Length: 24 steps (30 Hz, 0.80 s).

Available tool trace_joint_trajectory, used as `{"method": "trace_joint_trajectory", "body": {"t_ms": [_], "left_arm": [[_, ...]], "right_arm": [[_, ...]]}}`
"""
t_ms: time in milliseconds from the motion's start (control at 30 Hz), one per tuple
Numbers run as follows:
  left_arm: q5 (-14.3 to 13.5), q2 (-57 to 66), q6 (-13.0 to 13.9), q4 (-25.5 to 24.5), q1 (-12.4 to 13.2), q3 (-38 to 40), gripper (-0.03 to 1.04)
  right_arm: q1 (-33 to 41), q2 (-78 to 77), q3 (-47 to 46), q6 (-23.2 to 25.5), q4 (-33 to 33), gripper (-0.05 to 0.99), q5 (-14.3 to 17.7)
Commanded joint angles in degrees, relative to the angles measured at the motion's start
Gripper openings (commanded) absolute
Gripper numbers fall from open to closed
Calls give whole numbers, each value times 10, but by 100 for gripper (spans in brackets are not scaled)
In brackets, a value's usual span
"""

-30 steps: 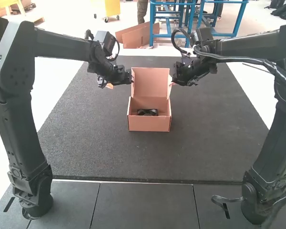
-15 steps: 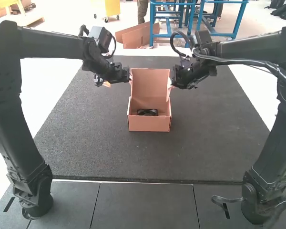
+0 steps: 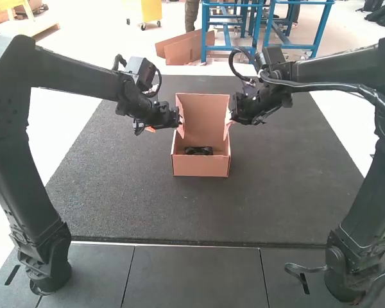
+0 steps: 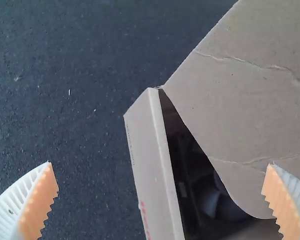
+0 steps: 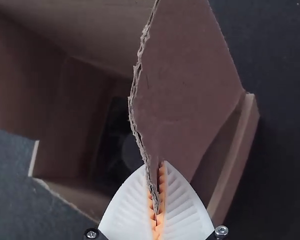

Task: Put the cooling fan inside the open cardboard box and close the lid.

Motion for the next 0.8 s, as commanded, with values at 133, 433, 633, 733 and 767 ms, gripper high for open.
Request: {"method": "trace_joint_trajectory", "body": {"t_ms": [133, 433, 633, 733, 767], "left_arm": [[6, -14, -5, 12, -5, 4, 97], [5, -18, 2, -39, -4, -6, 97], [-1, -18, 3, -38, -5, -19, 97], [-7, -20, 4, -47, -4, -25, 97], [-7, -22, 4, -52, -3, -26, 97]], "right_arm": [[14, -37, -26, -1, -2, 2, -9], [33, -54, -69, -18, -2, 2, -7], [45, -57, -83, -30, -1, 2, -2], [47, -57, -90, -32, 4, 2, 6], [47, -57, -92, -33, 6, 1, 10]]}}
